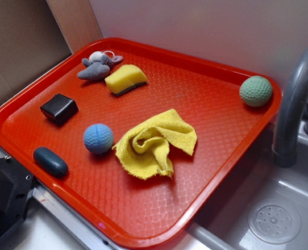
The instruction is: Grab the plastic pickle.
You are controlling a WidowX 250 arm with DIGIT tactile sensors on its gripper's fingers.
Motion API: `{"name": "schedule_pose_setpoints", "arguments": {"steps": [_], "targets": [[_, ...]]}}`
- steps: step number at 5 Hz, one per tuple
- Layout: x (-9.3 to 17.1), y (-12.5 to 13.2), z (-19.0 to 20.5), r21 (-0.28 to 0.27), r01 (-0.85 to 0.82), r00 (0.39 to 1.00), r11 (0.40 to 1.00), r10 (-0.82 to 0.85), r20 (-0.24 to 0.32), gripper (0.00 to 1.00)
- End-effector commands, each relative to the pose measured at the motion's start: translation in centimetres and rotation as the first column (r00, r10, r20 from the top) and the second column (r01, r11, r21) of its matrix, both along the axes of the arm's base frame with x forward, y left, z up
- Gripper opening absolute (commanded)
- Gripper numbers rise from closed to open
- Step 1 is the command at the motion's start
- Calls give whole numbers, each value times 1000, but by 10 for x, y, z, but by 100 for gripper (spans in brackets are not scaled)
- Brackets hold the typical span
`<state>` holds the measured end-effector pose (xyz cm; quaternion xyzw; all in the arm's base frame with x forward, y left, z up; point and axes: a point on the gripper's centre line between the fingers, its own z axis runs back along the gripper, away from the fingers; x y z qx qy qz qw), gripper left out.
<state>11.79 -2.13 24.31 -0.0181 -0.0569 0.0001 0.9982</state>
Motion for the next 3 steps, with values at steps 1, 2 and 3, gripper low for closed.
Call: {"name": "schedule_pose_setpoints", "arguments": {"steps": [1, 2, 3], "targets": [[0, 0, 0, 0, 0, 1000, 1000, 0, 0, 100], [6, 14, -47, 9, -246, 957, 969, 244, -158, 100], [4, 12, -75, 60, -476, 860, 877, 479, -176, 100]]}}
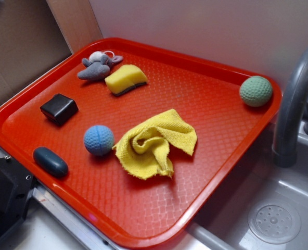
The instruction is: Grab the plastic pickle.
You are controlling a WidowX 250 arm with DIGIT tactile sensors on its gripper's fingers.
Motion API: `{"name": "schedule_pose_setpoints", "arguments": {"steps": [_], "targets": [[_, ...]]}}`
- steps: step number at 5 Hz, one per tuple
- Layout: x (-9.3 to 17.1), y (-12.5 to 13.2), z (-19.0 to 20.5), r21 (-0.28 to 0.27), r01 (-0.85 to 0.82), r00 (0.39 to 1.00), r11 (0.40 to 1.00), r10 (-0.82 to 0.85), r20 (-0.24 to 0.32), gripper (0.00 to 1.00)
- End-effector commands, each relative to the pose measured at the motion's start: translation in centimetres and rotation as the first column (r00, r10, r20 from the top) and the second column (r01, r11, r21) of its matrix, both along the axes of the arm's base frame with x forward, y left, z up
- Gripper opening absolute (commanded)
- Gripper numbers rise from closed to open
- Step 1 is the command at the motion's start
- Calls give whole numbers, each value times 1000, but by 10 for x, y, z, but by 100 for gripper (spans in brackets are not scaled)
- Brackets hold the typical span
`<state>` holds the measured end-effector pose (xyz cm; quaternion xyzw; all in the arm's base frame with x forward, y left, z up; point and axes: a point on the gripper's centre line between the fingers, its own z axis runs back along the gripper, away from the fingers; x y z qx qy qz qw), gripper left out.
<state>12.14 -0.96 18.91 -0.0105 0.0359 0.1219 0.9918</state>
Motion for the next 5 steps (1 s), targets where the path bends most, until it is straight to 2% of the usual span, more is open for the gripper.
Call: {"name": "schedule_pose_setpoints", "arguments": {"steps": [1, 2, 3, 5], "targets": [[-4, 5, -51, 89, -395, 917, 914, 398, -20, 100], [5, 6, -81, 68, -340, 937, 938, 344, -58, 100], [4, 7, -114, -78, -311, 950, 947, 309, -44, 100], [4, 7, -114, -78, -311, 950, 947, 309, -44, 100]]}}
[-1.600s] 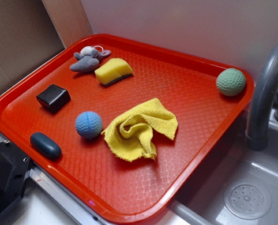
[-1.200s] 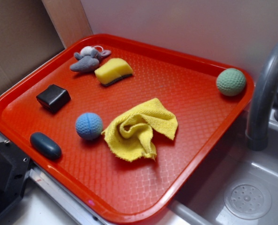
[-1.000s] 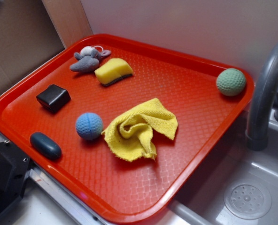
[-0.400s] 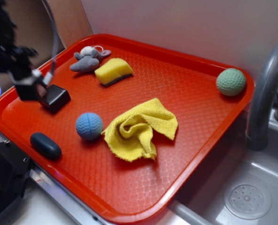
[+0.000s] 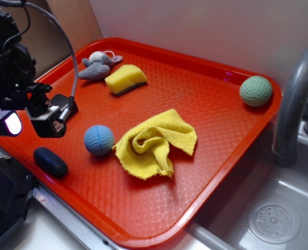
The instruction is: Grab the plastic pickle.
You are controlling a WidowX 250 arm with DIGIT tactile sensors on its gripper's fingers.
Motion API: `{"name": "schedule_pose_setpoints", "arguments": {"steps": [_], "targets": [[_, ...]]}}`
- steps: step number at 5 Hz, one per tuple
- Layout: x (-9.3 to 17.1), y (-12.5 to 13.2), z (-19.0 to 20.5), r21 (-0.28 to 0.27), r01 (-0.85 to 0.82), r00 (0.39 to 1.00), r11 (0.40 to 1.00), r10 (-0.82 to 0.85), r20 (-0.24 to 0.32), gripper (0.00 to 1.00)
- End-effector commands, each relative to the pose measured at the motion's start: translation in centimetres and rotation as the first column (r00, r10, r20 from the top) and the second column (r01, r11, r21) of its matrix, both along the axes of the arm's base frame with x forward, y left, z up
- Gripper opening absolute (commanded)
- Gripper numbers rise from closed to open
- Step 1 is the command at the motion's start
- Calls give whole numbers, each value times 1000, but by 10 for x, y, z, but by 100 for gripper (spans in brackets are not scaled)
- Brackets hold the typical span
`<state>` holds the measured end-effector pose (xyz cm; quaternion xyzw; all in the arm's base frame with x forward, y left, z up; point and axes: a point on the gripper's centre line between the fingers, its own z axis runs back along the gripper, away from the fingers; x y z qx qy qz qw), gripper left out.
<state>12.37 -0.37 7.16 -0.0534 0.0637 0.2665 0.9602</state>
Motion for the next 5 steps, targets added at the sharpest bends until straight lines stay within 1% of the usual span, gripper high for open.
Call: {"name": "schedule_pose_setpoints", "arguments": {"steps": [1, 2, 3, 4, 5], "targets": [[2, 1, 4, 2, -18, 1000, 1000, 18, 18, 100], [2, 1, 4, 2, -18, 1000, 1000, 18, 18, 100], [-2, 9, -36, -74, -8, 1000, 997, 8, 8, 100], [-1, 1, -56, -129, 19, 1000, 991, -22, -23, 100], [3, -1, -65, -122, 11, 998, 992, -18, -61, 2]]}}
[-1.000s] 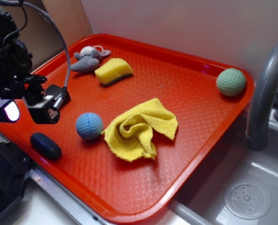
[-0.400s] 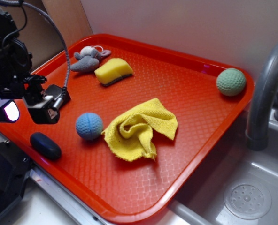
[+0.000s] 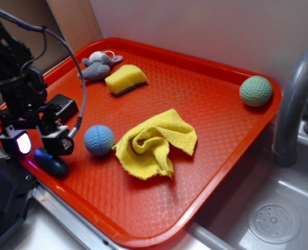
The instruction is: Grab the plastic pickle.
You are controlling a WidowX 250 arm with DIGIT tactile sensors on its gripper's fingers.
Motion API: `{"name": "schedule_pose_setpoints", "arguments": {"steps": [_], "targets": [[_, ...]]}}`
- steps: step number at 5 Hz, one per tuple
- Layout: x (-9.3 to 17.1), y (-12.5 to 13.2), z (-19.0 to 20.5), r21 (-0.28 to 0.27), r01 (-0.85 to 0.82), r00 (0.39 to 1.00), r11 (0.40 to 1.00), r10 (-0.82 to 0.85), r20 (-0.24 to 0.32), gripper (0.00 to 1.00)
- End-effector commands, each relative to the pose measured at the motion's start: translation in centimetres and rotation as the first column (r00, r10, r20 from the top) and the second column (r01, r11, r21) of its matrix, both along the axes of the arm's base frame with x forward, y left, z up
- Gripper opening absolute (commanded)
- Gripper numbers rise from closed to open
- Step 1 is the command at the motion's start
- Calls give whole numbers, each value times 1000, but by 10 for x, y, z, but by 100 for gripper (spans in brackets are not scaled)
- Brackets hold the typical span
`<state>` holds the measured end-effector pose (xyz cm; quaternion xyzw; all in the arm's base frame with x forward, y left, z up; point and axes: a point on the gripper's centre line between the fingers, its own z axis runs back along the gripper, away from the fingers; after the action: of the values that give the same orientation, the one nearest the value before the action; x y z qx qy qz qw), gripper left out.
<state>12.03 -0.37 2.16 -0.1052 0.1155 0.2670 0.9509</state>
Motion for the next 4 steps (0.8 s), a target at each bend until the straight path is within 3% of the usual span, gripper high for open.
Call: {"name": "schedule_pose_setpoints", "arguments": {"steps": [1, 2, 3, 4], "targets": [[19, -3, -11, 32, 90, 996, 995, -90, 27, 0], [28, -8, -4, 75, 134, 990, 988, -137, 32, 0], [33, -11, 31, 129, 353, 906, 926, -373, 199, 100], [27, -18, 81, 325, 496, 717, 805, -591, 370, 100]]}}
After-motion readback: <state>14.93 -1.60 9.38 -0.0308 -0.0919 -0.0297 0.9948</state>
